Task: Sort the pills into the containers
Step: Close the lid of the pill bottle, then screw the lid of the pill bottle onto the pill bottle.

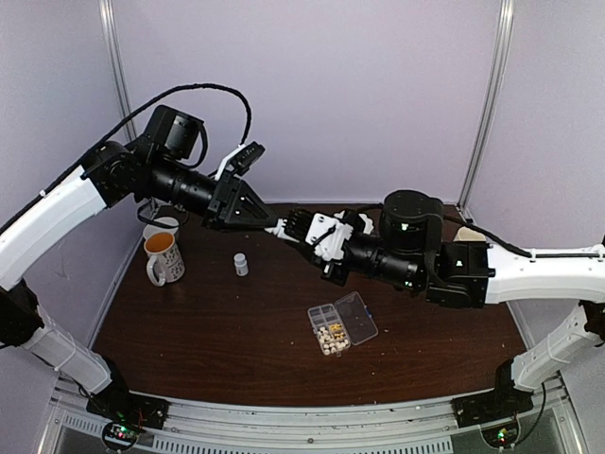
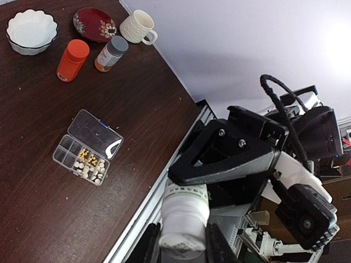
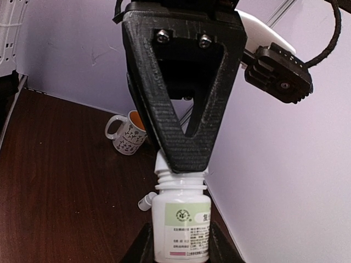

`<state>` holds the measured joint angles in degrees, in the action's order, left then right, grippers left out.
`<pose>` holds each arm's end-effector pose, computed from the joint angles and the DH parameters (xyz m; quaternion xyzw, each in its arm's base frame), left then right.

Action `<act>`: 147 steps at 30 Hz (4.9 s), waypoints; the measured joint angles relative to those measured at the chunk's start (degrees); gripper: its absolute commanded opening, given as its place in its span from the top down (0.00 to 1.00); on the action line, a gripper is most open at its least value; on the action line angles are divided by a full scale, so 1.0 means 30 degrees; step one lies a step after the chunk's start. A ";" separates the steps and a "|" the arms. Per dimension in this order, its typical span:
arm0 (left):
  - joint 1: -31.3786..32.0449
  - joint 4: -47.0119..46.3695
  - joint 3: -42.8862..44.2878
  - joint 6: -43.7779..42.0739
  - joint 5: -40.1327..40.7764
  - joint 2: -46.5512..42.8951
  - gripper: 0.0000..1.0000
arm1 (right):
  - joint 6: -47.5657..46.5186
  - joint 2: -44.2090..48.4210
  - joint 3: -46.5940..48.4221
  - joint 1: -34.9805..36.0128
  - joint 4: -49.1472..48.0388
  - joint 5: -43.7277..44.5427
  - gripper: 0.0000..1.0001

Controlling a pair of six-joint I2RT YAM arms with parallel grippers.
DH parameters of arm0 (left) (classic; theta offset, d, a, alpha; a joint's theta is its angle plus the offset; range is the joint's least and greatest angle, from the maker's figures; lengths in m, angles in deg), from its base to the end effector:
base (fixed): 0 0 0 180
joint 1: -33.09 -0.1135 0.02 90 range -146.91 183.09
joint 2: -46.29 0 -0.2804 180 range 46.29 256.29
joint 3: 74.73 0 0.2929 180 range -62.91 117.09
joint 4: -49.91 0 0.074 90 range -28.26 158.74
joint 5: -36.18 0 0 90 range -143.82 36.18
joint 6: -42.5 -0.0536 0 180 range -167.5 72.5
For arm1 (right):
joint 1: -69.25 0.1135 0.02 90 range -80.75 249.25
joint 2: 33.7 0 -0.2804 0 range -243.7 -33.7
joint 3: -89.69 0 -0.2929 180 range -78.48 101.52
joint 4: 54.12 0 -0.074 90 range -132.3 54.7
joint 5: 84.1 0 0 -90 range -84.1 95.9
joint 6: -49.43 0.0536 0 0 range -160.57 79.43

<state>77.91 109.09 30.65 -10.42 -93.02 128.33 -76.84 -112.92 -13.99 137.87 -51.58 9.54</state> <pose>0.2200 -0.2663 0.4396 0.2090 0.8266 -0.5067 0.1282 0.1442 0.3591 0.3620 -0.5732 0.4677 0.1647 0.6523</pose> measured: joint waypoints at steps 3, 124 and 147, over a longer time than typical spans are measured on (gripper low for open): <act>-0.0036 0.0087 0.0007 -0.0007 0.0036 0.0029 0.78 | 0.0000 -0.0066 0.0000 0.0000 0.0007 0.0102 1.00; 0.1129 -0.4065 -0.4444 -3.1525 -0.2703 -0.2841 0.79 | 1.3158 -0.0634 0.2608 -0.3548 0.4109 -1.5540 1.00; 0.1887 -0.7235 -0.4962 -3.0592 -0.2288 -0.2477 0.42 | 1.7238 -0.1530 0.2390 -0.3927 -0.0838 -1.7223 1.00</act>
<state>83.57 87.39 15.76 -102.20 -99.88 120.90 -25.13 -117.51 -6.82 126.09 -54.09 -42.13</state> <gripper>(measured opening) 0.550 0.259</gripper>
